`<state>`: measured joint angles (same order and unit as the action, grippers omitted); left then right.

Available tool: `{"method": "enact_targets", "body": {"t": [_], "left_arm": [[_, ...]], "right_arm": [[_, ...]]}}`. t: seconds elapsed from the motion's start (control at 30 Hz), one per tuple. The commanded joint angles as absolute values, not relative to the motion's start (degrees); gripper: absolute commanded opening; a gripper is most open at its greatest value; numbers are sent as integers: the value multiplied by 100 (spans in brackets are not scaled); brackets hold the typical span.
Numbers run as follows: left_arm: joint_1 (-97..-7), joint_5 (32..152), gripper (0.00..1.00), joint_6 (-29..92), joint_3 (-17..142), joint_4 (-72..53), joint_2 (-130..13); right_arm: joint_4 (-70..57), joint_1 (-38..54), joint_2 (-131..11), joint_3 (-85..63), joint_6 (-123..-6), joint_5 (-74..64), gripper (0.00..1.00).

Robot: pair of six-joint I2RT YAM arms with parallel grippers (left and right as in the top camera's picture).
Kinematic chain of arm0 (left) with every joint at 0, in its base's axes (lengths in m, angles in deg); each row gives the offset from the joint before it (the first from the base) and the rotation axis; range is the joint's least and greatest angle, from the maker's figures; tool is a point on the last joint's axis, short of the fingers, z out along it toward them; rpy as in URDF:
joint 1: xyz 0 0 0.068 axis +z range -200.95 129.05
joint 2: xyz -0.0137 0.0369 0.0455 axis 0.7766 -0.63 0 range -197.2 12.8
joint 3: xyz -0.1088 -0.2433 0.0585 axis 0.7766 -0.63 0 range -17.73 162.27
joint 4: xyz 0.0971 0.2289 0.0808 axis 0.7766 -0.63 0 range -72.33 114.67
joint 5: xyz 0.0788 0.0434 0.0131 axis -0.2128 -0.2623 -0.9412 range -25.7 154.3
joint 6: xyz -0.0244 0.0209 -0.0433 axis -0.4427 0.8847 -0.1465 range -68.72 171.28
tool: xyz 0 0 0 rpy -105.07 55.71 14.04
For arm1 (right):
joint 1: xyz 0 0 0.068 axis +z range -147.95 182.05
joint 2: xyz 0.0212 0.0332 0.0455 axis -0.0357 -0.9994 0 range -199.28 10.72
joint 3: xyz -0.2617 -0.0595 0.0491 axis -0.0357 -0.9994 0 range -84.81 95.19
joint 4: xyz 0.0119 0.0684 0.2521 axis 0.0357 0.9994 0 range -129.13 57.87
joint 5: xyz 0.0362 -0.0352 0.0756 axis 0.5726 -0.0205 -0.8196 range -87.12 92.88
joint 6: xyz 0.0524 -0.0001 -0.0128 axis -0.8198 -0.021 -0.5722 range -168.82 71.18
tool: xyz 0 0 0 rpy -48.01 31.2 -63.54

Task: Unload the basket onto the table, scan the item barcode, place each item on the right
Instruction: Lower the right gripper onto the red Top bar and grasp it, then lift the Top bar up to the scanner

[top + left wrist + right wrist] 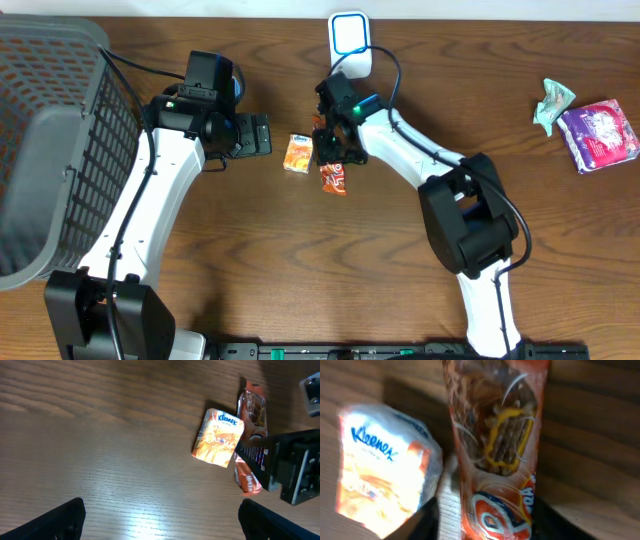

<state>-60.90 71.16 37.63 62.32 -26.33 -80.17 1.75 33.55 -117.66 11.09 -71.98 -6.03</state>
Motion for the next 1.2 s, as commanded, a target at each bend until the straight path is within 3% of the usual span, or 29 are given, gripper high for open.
{"method": "enact_targets", "body": {"t": [0.0,0.13,0.6,0.83,1.17], "left_arm": [[-6082,7024,98,3793,6211,-2651,-7969],[-6082,7024,98,3793,6211,-2651,-7969],[-6082,7024,98,3793,6211,-2651,-7969],[-6082,7024,98,3793,6211,-2651,-7969],[-6082,7024,98,3793,6211,-2651,-7969]], "right_arm": [[247,3473,-11879,814,-7263,79,35],[309,3478,-11879,812,-7261,451,1],[293,3185,-11165,1741,-7228,2177,1],[-963,2984,-10929,1837,-6280,2400,1],[-2524,2763,-11477,1837,-6247,2258,1]]}}
